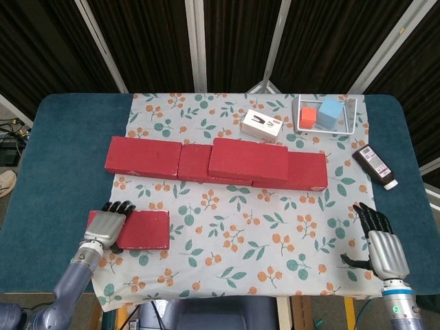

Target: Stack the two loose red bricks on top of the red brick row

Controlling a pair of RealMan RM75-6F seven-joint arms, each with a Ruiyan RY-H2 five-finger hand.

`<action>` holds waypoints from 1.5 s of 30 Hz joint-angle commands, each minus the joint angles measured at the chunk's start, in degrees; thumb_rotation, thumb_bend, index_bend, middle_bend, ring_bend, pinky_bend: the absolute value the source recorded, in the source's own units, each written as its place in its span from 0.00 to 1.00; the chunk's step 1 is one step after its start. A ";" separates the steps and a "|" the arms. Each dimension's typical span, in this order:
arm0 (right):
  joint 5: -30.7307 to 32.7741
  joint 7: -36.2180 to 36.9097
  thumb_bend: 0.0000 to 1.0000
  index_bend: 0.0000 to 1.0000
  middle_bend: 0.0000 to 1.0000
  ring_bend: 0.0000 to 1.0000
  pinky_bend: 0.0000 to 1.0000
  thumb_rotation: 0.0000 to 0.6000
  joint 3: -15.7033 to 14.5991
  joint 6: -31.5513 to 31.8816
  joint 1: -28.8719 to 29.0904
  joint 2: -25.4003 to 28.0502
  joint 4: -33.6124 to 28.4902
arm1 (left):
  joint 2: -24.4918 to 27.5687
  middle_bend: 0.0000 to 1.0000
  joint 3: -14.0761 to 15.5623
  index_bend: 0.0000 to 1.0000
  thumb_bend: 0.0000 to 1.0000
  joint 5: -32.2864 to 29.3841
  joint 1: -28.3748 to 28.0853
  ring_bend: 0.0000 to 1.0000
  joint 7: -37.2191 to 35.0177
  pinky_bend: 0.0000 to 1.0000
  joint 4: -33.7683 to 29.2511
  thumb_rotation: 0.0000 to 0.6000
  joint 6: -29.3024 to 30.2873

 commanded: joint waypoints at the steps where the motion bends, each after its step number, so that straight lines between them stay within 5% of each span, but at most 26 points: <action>1: 0.10 -0.11 0.08 0.00 0.00 0.00 0.00 1.00 0.00 -0.11 0.03 -0.05 -0.06 | -0.03 0.00 -0.02 0.00 0.00 0.03 -0.32 0.00 0.01 0.01 0.21 1.00 -0.44; 30: 0.61 -0.17 0.08 0.00 0.00 0.00 0.00 1.00 0.49 0.11 0.00 -0.91 0.32 | 1.91 0.30 -0.55 0.28 0.00 -1.87 -3.11 0.00 0.75 0.01 -0.26 1.00 -1.02; 39: 1.24 -0.81 0.08 0.00 0.00 0.00 0.00 1.00 0.70 -0.05 0.12 -1.32 0.39 | 7.14 0.31 -4.21 0.29 0.00 -3.48 -6.40 0.00 -1.54 0.02 -2.20 1.00 -5.55; 45: 3.14 -1.66 0.08 0.00 0.00 0.00 0.00 1.00 1.26 -0.79 0.47 -1.77 0.99 | 14.55 0.31 -9.04 0.30 0.00 -10.56 -13.55 0.00 -1.95 0.02 -1.41 1.00 -13.74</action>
